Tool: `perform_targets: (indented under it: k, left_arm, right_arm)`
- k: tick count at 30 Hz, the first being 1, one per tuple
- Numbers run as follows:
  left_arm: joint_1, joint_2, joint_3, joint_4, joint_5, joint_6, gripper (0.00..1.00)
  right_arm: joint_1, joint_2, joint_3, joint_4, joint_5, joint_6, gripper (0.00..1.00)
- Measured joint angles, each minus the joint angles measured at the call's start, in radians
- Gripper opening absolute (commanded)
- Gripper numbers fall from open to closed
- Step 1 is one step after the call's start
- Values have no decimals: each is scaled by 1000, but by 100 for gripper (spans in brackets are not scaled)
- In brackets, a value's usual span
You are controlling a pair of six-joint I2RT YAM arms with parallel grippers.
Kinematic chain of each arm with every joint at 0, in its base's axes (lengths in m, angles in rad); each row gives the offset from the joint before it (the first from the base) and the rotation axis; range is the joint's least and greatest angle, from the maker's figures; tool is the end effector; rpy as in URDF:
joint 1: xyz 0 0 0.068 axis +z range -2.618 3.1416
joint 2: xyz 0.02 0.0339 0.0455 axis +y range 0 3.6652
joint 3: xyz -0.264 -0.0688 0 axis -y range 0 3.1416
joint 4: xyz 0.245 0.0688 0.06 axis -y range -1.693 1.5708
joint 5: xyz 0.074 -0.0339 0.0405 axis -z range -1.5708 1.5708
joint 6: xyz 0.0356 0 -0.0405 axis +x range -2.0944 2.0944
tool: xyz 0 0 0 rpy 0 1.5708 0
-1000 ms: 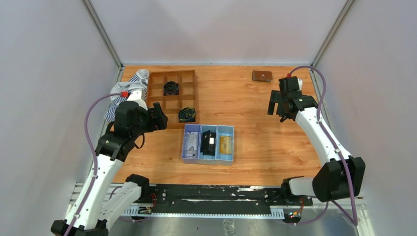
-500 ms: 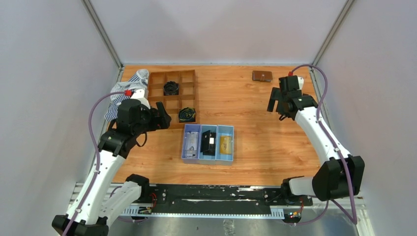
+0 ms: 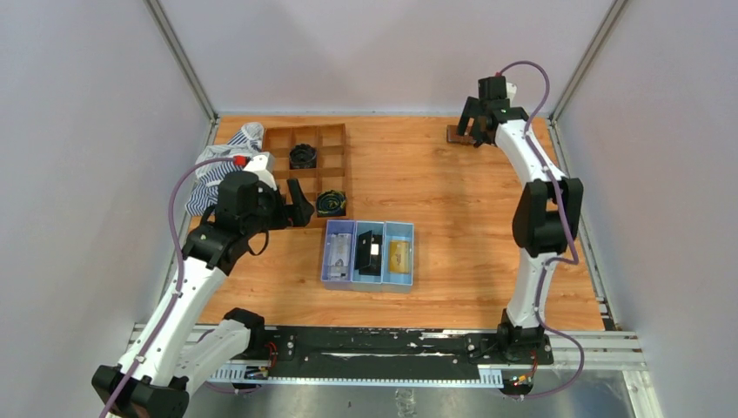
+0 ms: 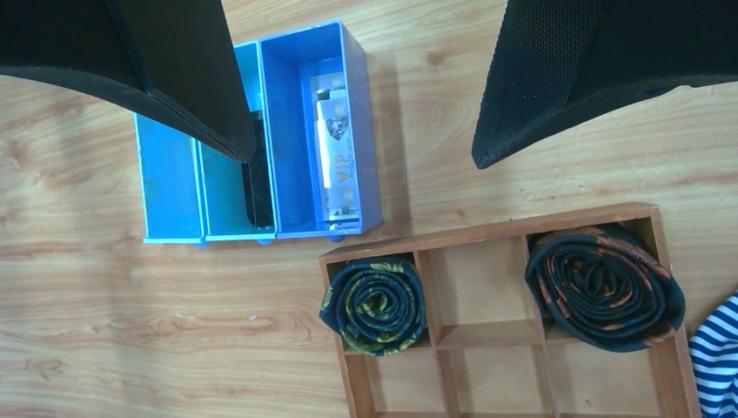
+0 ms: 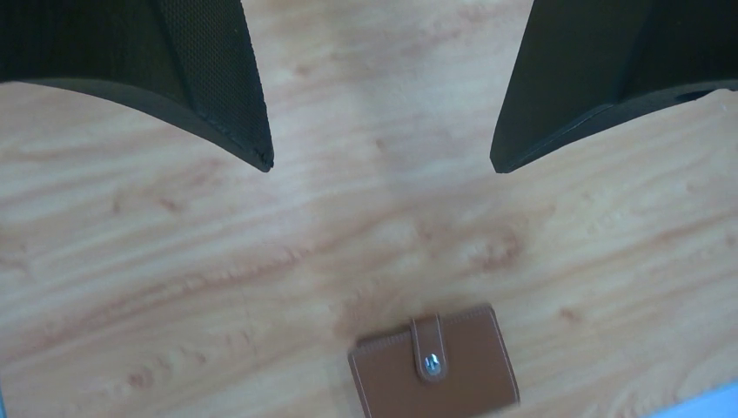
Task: Take the credit cards out of the card holder
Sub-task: Move the card holder to the center of the board.
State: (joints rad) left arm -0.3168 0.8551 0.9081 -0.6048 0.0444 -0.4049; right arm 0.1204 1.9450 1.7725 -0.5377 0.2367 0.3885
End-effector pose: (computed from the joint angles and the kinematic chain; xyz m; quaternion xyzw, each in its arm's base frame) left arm 0.1720 -0.0581 0.3282 -0.0276 0.8724 -0.1903 0.4494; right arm 0.4483 0.0458 0.3055 0.1694 0.8878 0.0004 0.4279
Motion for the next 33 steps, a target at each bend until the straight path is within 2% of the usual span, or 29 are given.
perform_targets:
  k: [5, 10, 12, 16, 25, 33]
  left_arm:
    - [0, 5, -2, 19, 0, 0, 100]
    - [0, 21, -2, 40, -2, 1, 100]
    - [0, 25, -4, 49, -3, 0, 100]
    - [0, 36, -12, 62, -4, 0, 100]
    - [0, 75, -31, 71, -3, -11, 100]
    - [0, 126, -31, 77, 1, -26, 100]
  right_arm:
    - [-17, 232, 257, 0, -2, 22, 100]
    - [-30, 393, 417, -4, -2, 66, 100]
    - [-35, 430, 448, -5, -6, 86, 99]
    - [-56, 486, 493, 1, -34, 125, 91]
    - [-126, 560, 499, 60, -139, 208, 88]
    - [-174, 588, 478, 161, -266, 263, 54]
